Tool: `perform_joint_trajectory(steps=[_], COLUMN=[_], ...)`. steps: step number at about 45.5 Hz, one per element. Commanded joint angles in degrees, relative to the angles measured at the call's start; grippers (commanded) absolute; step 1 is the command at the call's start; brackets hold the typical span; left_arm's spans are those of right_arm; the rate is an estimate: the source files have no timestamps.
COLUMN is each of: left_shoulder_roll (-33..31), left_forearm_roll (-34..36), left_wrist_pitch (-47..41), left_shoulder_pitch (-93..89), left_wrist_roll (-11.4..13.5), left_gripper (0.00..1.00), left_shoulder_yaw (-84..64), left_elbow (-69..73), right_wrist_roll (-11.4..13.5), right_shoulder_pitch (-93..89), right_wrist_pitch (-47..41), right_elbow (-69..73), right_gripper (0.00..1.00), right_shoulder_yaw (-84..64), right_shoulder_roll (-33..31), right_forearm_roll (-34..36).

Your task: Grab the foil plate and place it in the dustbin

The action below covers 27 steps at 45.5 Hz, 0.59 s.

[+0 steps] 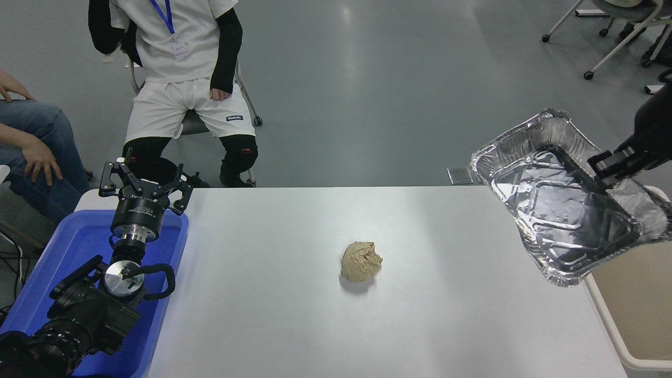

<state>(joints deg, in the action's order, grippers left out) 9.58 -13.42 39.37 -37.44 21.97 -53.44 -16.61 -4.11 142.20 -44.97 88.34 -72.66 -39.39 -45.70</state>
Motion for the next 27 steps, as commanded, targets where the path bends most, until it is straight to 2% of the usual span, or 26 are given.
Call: perform_joint_trajectory(steps=[1, 9, 27], left_shoulder_roll=[0.0, 0.0, 0.0], left_forearm_roll=[0.0, 0.1, 0.0], left_wrist_pitch=[0.0, 0.0, 0.0], left_shoulder_pitch=[0.0, 0.0, 0.0], left_wrist_roll=[0.0, 0.0, 0.0], left_gripper=[0.99, 0.99, 0.99], left_shoulder_yaw=[0.0, 0.0, 0.0], left_elbow=[0.0, 0.0, 0.0], right_wrist_roll=[0.2, 1.6, 1.6], right_shoulder_pitch=[-2.2, -6.5, -24.1], right_wrist_pitch=[0.0, 0.0, 2.4], right_elbow=[-3.0, -10.9, -26.7], right_gripper=[0.00, 0.00, 0.00], right_shoulder_yaw=[-1.8, -1.3, 6.7], right_shoulder_roll=[-8.3, -15.3, -25.1], right_forearm_roll=[-2.6, -2.8, -1.9])
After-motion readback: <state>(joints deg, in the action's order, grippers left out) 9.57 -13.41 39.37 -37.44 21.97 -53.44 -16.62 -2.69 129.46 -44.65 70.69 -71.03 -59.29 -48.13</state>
